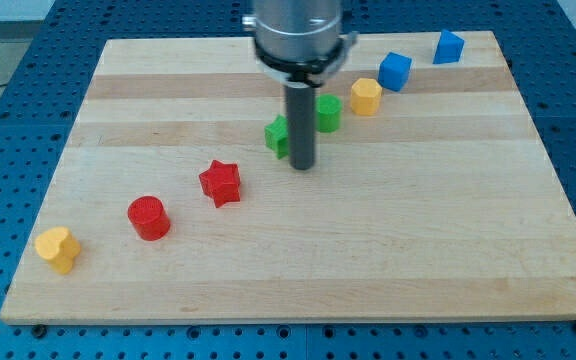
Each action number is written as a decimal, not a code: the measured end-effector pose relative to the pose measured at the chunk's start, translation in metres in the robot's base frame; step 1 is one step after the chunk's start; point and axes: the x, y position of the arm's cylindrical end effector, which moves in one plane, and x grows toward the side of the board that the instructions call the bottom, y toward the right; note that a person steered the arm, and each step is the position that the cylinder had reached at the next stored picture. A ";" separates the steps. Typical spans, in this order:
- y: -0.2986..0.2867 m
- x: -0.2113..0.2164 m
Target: Push the blue triangle close to the blue cube
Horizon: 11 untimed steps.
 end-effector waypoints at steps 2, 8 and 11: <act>0.168 -0.060; 0.210 -0.244; 0.165 -0.213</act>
